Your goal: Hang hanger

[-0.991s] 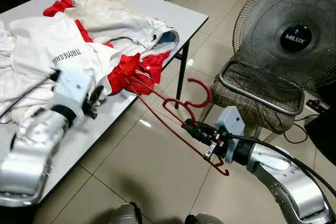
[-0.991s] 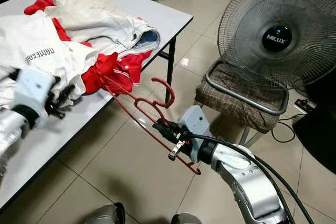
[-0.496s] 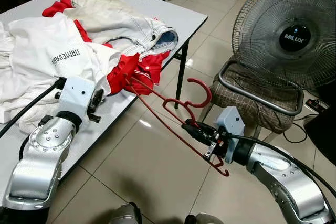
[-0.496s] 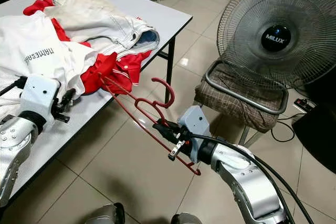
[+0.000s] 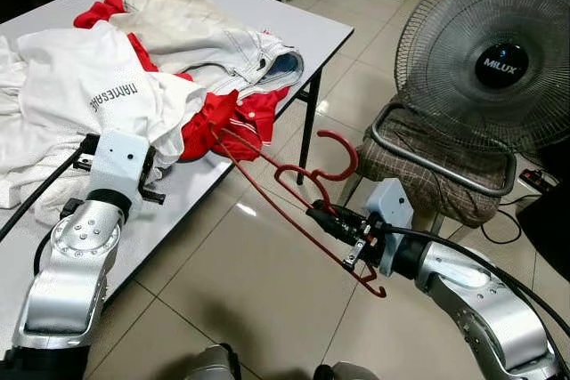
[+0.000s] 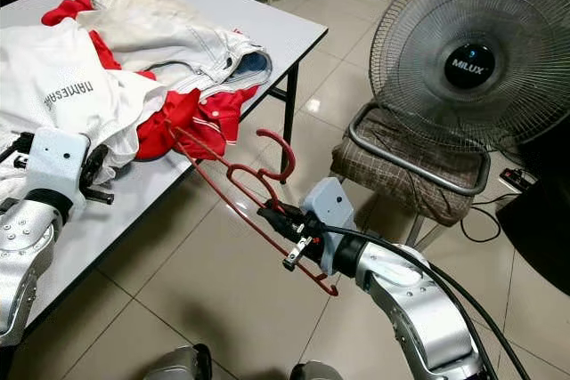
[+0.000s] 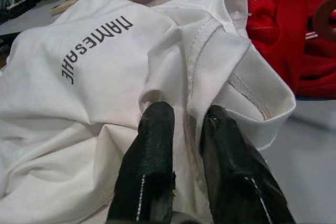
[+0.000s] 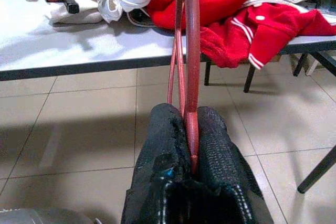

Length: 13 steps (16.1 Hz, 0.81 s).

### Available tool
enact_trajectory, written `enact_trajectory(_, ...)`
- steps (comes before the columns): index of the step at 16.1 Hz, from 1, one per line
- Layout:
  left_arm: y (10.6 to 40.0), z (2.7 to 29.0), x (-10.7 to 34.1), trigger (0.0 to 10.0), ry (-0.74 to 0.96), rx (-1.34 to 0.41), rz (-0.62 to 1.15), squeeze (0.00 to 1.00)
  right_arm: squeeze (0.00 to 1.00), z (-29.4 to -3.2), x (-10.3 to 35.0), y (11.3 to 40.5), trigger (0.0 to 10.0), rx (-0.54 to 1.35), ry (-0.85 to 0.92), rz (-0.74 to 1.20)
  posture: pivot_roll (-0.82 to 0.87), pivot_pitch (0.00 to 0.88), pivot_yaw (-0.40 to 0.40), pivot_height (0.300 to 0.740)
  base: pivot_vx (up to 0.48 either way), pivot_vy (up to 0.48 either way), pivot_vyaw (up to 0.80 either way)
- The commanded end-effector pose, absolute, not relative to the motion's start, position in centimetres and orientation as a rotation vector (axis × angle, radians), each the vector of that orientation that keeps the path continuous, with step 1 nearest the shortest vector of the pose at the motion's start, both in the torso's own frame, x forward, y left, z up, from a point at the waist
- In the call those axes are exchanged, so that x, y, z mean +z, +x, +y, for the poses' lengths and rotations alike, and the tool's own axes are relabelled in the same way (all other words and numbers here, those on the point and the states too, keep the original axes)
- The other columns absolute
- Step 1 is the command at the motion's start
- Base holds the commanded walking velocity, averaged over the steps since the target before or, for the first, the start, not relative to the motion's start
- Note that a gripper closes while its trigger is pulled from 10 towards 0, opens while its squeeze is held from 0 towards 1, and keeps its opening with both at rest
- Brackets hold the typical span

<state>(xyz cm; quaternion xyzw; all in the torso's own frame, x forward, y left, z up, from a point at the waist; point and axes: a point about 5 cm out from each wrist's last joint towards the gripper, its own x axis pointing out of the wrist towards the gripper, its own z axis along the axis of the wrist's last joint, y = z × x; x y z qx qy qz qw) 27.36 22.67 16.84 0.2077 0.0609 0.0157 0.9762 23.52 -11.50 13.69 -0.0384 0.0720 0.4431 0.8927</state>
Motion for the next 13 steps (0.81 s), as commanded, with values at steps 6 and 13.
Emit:
enact_trajectory(6, 27.6, 22.7, 18.4, 0.0, 0.450, -0.035, 0.039, 0.00, 0.00, -11.3, 14.1, 23.6, 10.0, 0.932, -0.081, 0.126, -0.04, 0.099, -0.020, 0.740, 0.000, 0.000, 0.00)
enact_trajectory(13, 29.1, 20.7, 23.6, 0.0, 0.516, -0.332, -0.111, 0.00, 0.00, -10.5, 15.8, 25.3, 10.0, 0.991, -0.100, 0.058, -0.05, 0.099, 0.016, 0.740, 0.000, 0.000, 0.00)
